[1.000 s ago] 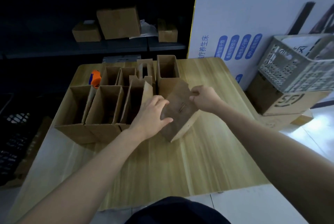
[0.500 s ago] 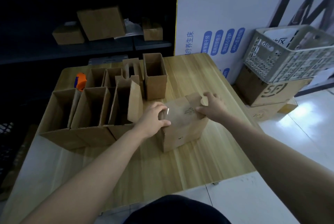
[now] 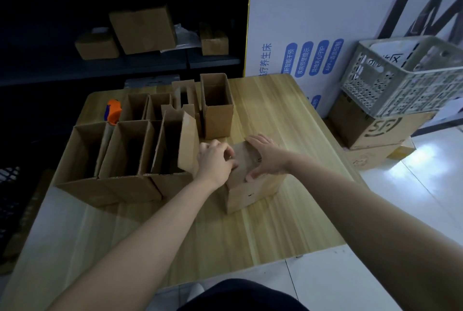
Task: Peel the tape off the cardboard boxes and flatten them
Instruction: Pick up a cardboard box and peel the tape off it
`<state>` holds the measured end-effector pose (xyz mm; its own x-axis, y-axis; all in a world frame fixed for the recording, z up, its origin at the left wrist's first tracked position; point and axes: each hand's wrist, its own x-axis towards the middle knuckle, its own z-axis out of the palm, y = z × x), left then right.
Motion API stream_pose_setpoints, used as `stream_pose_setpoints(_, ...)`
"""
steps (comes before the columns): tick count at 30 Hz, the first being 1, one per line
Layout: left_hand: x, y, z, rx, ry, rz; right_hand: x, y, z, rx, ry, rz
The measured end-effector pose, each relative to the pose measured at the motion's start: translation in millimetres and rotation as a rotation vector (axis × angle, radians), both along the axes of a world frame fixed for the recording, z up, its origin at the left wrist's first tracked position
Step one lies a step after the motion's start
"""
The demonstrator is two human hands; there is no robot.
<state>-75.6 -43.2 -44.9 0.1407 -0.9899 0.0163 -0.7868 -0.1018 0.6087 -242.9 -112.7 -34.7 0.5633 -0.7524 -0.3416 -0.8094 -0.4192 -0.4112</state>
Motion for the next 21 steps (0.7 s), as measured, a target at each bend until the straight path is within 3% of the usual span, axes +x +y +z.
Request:
stream_pose_setpoints(17, -4, -7, 11, 0.088, 0.121, 0.012, 0, 0, -4, 0.025, -0.061, -0.017)
stream_pose_setpoints(21, -8, -10, 10, 0.090, 0.079, 0.032, -1, 1, -4, 0.022, -0.059, -0.013)
